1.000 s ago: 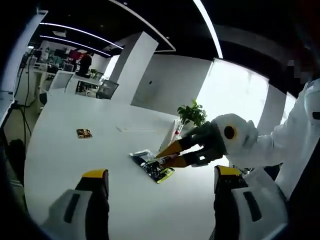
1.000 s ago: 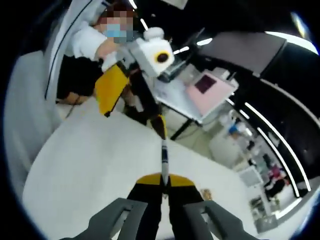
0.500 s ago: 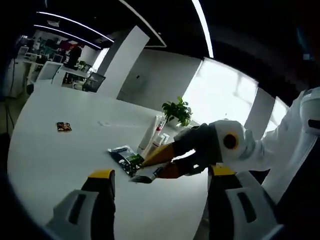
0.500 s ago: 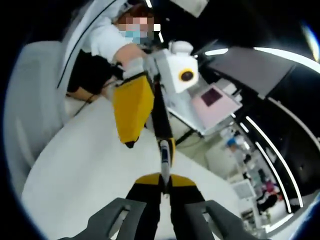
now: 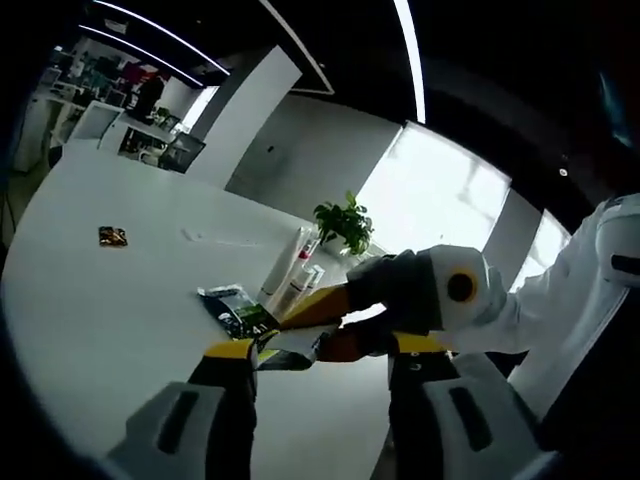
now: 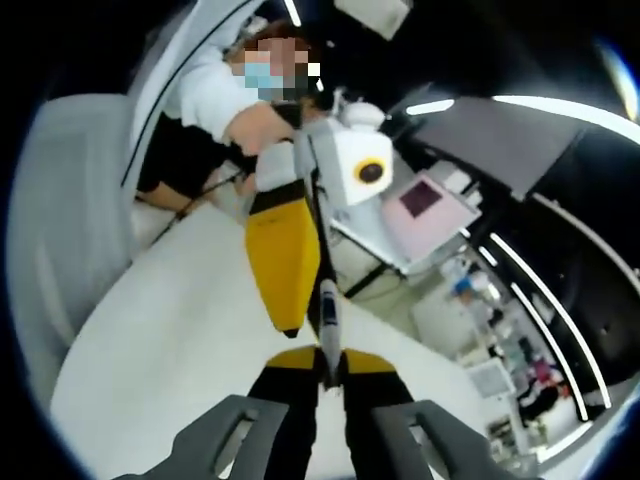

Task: Arrange the skincare products in the storage area until every visible bottle or jar stands upright without overlapping.

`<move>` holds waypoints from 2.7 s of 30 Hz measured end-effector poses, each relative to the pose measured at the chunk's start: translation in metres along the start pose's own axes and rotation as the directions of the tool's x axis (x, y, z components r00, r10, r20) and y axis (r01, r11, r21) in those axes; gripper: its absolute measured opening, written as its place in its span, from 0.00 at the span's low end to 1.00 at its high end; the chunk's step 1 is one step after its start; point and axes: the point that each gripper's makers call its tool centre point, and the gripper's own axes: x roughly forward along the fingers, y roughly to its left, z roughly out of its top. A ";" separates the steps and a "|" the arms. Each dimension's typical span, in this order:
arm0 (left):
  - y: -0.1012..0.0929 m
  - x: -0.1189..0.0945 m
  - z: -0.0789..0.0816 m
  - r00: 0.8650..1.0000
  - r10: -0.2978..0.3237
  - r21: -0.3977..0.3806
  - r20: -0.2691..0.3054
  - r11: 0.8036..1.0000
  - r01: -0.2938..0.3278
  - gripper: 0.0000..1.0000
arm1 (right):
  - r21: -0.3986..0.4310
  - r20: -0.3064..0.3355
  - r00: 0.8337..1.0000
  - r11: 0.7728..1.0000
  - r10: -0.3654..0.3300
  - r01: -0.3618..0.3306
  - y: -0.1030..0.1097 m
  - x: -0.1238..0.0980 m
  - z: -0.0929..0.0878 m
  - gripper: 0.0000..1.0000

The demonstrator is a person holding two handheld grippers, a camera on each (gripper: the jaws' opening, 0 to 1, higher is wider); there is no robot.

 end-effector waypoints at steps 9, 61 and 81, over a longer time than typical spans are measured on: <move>0.004 -0.003 -0.004 1.000 0.016 -0.003 -0.010 1.000 -0.017 0.42 | 0.030 0.002 1.000 1.000 0.000 -0.001 -0.001 0.002 -0.001 0.03; -0.012 -0.010 -0.006 0.996 -0.084 0.209 -0.024 0.974 0.087 0.00 | 0.807 0.279 0.929 0.464 0.243 -0.364 0.030 -0.014 0.001 0.10; -0.028 -0.011 0.043 0.950 -0.207 0.103 0.233 0.977 0.188 0.00 | 0.823 0.475 0.810 -0.153 -0.343 -0.547 -0.018 -0.063 0.006 0.25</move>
